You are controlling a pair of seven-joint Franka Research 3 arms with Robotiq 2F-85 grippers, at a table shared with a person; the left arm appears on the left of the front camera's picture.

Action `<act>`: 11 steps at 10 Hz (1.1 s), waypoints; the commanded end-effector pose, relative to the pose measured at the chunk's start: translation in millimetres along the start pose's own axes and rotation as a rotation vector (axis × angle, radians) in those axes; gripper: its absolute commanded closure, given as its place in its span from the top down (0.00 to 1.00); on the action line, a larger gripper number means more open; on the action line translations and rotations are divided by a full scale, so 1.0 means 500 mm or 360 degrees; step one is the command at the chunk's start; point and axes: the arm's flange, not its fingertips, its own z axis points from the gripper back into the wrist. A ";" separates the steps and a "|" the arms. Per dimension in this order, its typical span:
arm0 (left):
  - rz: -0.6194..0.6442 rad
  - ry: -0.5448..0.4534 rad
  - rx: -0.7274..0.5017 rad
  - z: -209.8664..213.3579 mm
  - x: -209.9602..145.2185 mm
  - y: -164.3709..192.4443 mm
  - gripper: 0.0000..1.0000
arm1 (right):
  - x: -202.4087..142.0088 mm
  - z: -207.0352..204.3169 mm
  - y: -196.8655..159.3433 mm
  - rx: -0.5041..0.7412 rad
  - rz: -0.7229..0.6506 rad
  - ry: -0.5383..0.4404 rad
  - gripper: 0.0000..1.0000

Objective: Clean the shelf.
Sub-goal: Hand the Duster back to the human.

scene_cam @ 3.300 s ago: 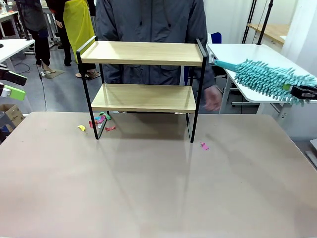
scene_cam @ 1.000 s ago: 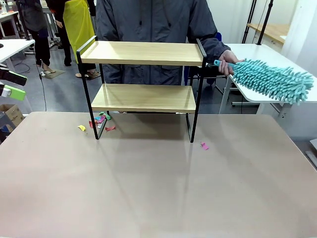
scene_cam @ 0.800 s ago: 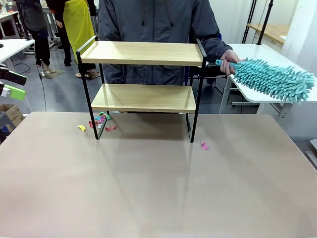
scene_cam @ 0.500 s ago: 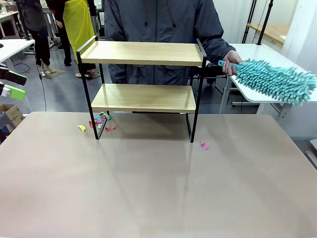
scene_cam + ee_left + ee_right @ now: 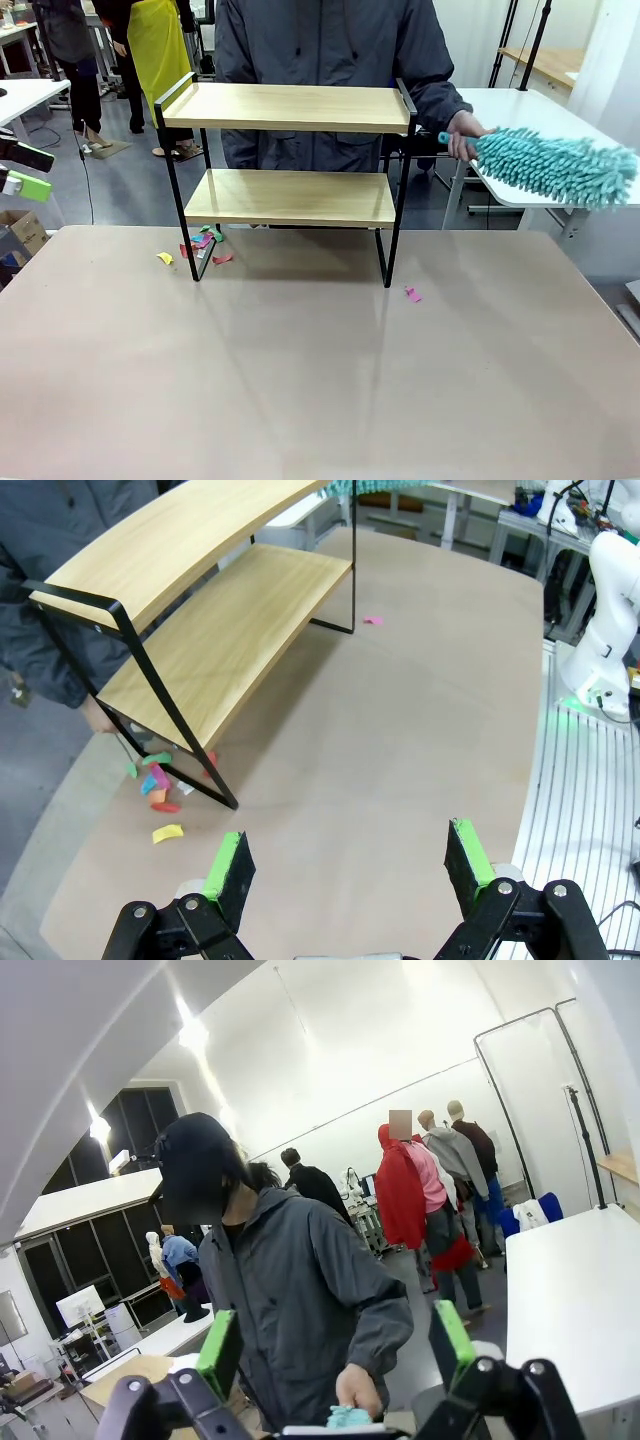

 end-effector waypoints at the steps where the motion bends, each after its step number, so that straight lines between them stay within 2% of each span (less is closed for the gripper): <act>1: -0.0026 -0.0047 -0.0013 -0.003 -0.001 0.001 1.00 | 0.005 0.000 0.004 -0.0009 0.0038 -0.0003 1.00; 11: -0.0026 -0.0047 -0.0013 -0.003 -0.001 0.001 1.00 | 0.005 0.000 0.004 -0.0009 0.0038 -0.0003 1.00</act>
